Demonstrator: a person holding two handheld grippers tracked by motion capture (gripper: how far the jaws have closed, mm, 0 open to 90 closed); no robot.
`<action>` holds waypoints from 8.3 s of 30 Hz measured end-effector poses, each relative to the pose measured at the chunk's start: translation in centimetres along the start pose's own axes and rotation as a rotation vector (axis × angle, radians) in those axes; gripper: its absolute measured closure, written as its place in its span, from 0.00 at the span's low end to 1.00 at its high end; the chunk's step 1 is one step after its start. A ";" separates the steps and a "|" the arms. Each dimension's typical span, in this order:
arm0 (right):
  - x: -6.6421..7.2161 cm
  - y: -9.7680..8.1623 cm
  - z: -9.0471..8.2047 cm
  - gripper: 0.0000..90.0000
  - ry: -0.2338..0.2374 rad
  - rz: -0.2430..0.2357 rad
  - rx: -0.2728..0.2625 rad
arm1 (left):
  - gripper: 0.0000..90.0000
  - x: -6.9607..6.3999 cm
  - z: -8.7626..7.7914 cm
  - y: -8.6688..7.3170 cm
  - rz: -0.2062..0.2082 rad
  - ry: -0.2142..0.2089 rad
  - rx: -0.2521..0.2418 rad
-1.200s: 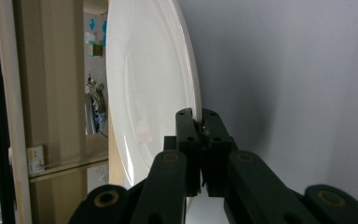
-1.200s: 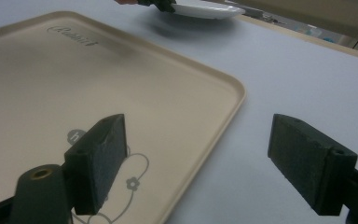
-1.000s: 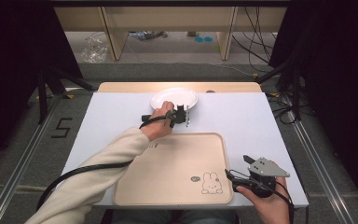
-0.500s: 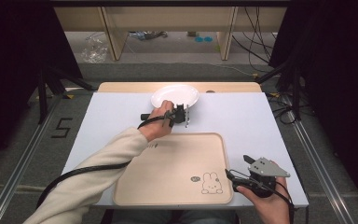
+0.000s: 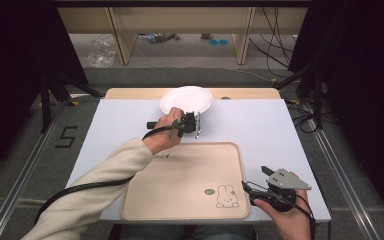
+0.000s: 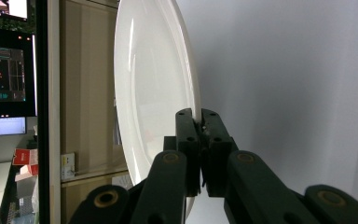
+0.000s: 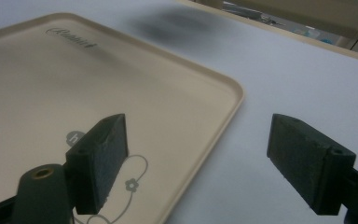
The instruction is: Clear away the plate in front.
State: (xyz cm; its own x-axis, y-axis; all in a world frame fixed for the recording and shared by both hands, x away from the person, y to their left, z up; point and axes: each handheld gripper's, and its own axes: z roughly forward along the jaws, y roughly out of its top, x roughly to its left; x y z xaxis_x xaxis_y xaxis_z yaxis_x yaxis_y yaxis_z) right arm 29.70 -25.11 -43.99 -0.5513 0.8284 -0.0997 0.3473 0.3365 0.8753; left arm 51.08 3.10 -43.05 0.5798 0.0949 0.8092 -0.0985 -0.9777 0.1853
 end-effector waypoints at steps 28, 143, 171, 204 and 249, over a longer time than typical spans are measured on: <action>0.0 0.0 -0.1 0.24 -0.004 0.004 0.002 | 0.97 -0.5 -3.4 -0.3 0.047 0.043 -0.031; 0.0 0.0 -0.1 0.24 -0.014 -0.004 0.011 | 0.97 -2.1 -13.7 -1.0 0.152 0.146 -0.126; 0.0 0.0 -0.1 0.24 -0.015 -0.004 0.012 | 0.97 -2.8 -15.4 -1.3 0.159 0.150 -0.142; 0.1 0.0 -0.1 0.24 -0.014 -0.001 0.012 | 0.97 -4.2 -17.4 -1.6 0.179 0.157 -0.170; 0.2 0.0 -0.1 0.24 -0.007 0.007 0.022 | 0.97 -7.7 -20.6 -2.7 0.204 0.154 -0.217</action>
State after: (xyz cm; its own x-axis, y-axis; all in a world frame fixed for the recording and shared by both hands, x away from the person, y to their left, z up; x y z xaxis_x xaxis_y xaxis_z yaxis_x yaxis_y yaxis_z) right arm 29.54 -24.99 -43.93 -0.5432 0.8339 -0.0974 0.3678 0.3406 0.8653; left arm 30.25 8.83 -38.32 0.4029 -0.0556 0.9136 -0.3794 -0.9185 0.1115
